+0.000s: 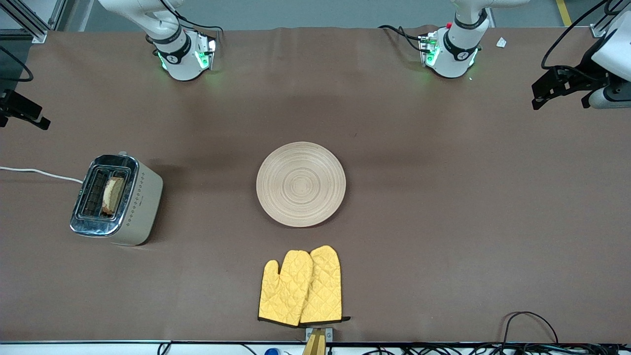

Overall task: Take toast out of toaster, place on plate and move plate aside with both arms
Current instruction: 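Reach the right gripper toward the toast in the silver toaster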

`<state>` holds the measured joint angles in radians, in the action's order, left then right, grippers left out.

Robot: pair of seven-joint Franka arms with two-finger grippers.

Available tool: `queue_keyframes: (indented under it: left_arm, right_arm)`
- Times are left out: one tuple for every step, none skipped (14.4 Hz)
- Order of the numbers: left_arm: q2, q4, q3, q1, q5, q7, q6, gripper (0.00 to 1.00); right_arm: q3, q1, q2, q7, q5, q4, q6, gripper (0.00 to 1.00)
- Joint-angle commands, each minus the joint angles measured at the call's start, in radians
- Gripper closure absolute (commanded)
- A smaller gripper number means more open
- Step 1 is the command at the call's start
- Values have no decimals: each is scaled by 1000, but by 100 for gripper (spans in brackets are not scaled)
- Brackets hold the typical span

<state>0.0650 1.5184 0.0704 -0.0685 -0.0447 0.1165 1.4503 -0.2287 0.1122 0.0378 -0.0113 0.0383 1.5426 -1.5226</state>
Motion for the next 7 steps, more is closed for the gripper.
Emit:
queue_keyframes:
  left_arm:
    - [-5, -21, -4, 3, 13, -17, -15, 0]
    - [-5, -21, -4, 3, 13, -17, -15, 0]
    - [-5, -21, -4, 3, 13, -17, -15, 0]
    - [-5, -21, -4, 3, 13, -17, -15, 0]
    - [-5, -21, -4, 3, 13, -17, -15, 0]
    - [-5, -21, -4, 3, 13, -17, -15, 0]
    - [-7, -21, -4, 3, 13, -17, -15, 0]
  right_arm:
    - [0, 11, 11, 5, -14, 5, 5, 0]
    - [-1, 9, 11, 7, -14, 7, 7, 0]
    - [-1, 9, 10, 5, -14, 7, 4, 0]
    - [-1, 3, -4, -4, -15, 7, 9, 0]
    - [-1, 3, -15, -7, -15, 8, 13, 0]
    - [-3, 7, -15, -4, -15, 10, 19, 0]
    - [-3, 7, -16, -1, -15, 11, 28, 0]
